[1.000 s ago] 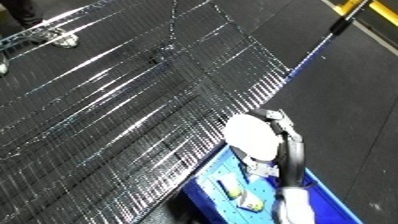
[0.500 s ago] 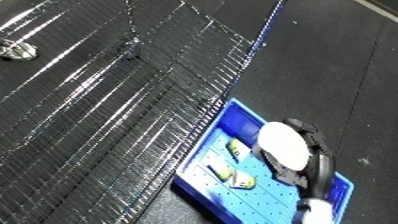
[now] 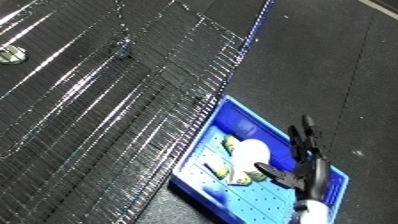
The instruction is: Pick up the object and place it into the box
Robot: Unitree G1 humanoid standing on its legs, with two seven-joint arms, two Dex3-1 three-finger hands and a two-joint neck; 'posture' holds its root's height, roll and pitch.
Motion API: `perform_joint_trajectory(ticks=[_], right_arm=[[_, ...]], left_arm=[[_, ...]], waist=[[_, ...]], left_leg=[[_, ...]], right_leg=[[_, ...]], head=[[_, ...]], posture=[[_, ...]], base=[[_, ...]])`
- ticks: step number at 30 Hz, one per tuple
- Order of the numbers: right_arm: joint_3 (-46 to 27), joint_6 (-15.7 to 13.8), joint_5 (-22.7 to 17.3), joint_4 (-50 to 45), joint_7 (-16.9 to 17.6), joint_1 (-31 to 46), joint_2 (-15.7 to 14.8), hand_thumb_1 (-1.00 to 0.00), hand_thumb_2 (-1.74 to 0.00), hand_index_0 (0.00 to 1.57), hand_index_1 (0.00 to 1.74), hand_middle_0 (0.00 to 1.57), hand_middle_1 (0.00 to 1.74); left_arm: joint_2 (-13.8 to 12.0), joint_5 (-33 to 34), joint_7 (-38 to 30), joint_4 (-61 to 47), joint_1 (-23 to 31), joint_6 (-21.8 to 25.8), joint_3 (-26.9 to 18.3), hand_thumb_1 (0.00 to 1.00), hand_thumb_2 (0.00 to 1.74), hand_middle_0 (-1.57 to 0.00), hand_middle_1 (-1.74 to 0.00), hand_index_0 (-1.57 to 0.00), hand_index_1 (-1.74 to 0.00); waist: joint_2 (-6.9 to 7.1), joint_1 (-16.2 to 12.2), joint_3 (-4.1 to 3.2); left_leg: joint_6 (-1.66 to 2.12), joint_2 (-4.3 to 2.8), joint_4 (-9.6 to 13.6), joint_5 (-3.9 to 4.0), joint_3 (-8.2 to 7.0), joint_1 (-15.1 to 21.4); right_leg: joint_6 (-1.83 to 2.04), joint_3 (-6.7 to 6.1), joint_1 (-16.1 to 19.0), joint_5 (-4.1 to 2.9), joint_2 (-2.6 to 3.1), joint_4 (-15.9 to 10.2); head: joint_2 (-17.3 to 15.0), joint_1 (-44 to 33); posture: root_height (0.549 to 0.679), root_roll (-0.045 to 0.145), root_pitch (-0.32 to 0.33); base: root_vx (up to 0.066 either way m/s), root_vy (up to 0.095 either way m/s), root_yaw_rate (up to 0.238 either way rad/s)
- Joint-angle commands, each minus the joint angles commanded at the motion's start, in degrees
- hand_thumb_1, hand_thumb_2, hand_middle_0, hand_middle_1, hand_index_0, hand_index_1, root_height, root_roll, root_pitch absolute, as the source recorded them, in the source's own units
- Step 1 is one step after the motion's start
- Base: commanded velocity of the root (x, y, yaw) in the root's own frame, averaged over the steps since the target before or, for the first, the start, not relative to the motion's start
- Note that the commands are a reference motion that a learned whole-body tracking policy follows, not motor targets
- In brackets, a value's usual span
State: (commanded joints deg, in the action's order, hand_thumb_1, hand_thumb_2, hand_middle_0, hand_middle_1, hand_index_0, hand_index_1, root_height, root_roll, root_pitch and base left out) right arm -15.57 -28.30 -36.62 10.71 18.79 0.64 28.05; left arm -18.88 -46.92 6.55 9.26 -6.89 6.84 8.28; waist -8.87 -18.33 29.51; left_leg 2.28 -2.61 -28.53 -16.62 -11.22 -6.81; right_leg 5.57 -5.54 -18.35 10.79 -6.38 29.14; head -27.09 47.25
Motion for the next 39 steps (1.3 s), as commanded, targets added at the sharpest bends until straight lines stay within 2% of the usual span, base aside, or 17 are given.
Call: perform_joint_trajectory(ticks=[7,12,17,22,26,32,35,39], right_arm=[[1.3,1.2,1.9,-1.4,-2.0,0.1,-0.6,0.00,0.00,0.00,0.00,0.00,0.00],[3.8,2.9,6.4,-4.3,-3.8,-0.2,-1.4,0.00,0.00,0.00,0.00,0.00,0.00],[6.9,5.1,11.0,-7.2,-5.1,-1.3,-1.6,0.00,0.00,0.00,0.00,0.00,0.00],[9.0,7.2,11.3,-8.3,-6.8,-3.3,-1.5,0.00,0.00,0.00,0.00,0.00,0.00],[10.2,8.4,11.5,-8.5,-8.3,-4.9,-1.6,0.00,0.00,0.00,0.00,0.00,0.00],[12.5,10.7,14.9,-9.2,-10.3,-6.5,-2.0,0.00,0.00,0.00,0.00,0.00,0.00],[13.9,11.7,16.1,-8.7,-10.8,-7.3,-2.0,0.00,0.00,0.00,0.00,0.00,0.00],[14.8,11.9,15.8,-7.3,-10.7,-7.9,-2.5,0.00,0.00,0.00,0.00,0.00,0.00]], left_arm=[[0.5,-0.3,-0.2,0.3,0.3,0.1,0.3,1.00,1.74,-1.57,-1.74,-1.57,-1.74],[0.8,-0.2,-0.5,0.2,0.8,-0.1,0.4,1.00,1.74,-1.57,-1.74,-1.57,-1.74],[0.6,-0.2,-0.8,-0.1,0.9,-0.7,0.5,1.00,1.74,-1.57,-1.74,-1.57,-1.74],[0.7,0.1,-1.2,0.3,0.5,-1.1,0.6,1.00,1.74,-1.57,-1.74,-1.57,-1.74],[0.7,0.3,-1.1,0.7,0.5,-1.4,0.5,1.00,1.74,-1.57,-1.74,-1.57,-1.74],[0.5,0.8,-0.9,1.1,0.8,-2.2,0.3,1.00,1.74,-1.57,-1.74,-1.57,-1.74],[0.2,1.3,-0.7,1.6,0.7,-2.7,0.1,1.00,1.74,-1.57,-1.74,-1.57,-1.74],[-0.5,2.2,-0.2,1.9,0.4,-4.1,-0.8,1.00,1.74,-1.57,-1.74,-1.57,-1.74]], waist=[[0.32,0.7,-0.28],[1.03,1.9,-0.77],[1.98,3.6,-1.20],[3.02,5.5,-1.54],[3.50,7.1,-1.81],[4.73,9.6,-2.18],[5.69,11.0,-2.38],[6.90,12.7,-2.45]], left_leg=[[0.33,-0.01,0.5,0.93,0.56,0.1],[0.47,0.15,1.0,1.46,1.44,0.4],[0.40,0.36,1.3,1.58,2.52,0.2],[0.33,0.53,1.7,1.60,3.55,0.1],[0.44,0.79,2.0,1.88,4.38,0.1],[0.57,1.05,2.3,2.46,5.79,0.2],[0.60,0.92,2.1,2.61,6.51,0.0],[0.55,0.61,1.5,2.82,7.49,-0.7]], right_leg=[[-0.20,0.28,0.6,-0.06,0.07,-0.4],[-0.45,0.80,1.6,0.05,0.11,-0.6],[-0.59,1.44,2.3,0.15,0.10,-0.6],[-0.72,2.31,3.1,0.18,0.06,-0.7],[-0.88,3.03,4.2,0.12,-0.15,-1.0],[-0.99,4.17,5.8,-0.18,-0.58,-1.8],[-1.03,4.82,6.5,-0.28,-0.67,-1.9],[-1.15,5.72,7.1,-0.23,-0.51,-1.5]], head=[[-1.7,-2.0],[-3.0,-4.5],[-4.0,-7.5],[-5.2,-8.8],[-6.8,-10.2],[-9.3,-15.2],[-10.3,-18.1],[-11.2,-21.2]], posture=[[0.665,0.092,-0.009],[0.665,0.090,-0.018],[0.666,0.087,-0.024],[0.666,0.081,-0.031],[0.667,0.077,-0.039],[0.668,0.073,-0.052],[0.668,0.068,-0.058],[0.668,0.059,-0.066]], base=[[0.007,-0.003,0.040],[0.019,-0.012,0.105],[0.003,-0.026,0.132],[0.003,-0.031,0.150],[0.025,-0.019,0.160],[0.032,-0.034,0.167],[0.037,-0.085,0.194],[0.041,-0.101,0.190]])
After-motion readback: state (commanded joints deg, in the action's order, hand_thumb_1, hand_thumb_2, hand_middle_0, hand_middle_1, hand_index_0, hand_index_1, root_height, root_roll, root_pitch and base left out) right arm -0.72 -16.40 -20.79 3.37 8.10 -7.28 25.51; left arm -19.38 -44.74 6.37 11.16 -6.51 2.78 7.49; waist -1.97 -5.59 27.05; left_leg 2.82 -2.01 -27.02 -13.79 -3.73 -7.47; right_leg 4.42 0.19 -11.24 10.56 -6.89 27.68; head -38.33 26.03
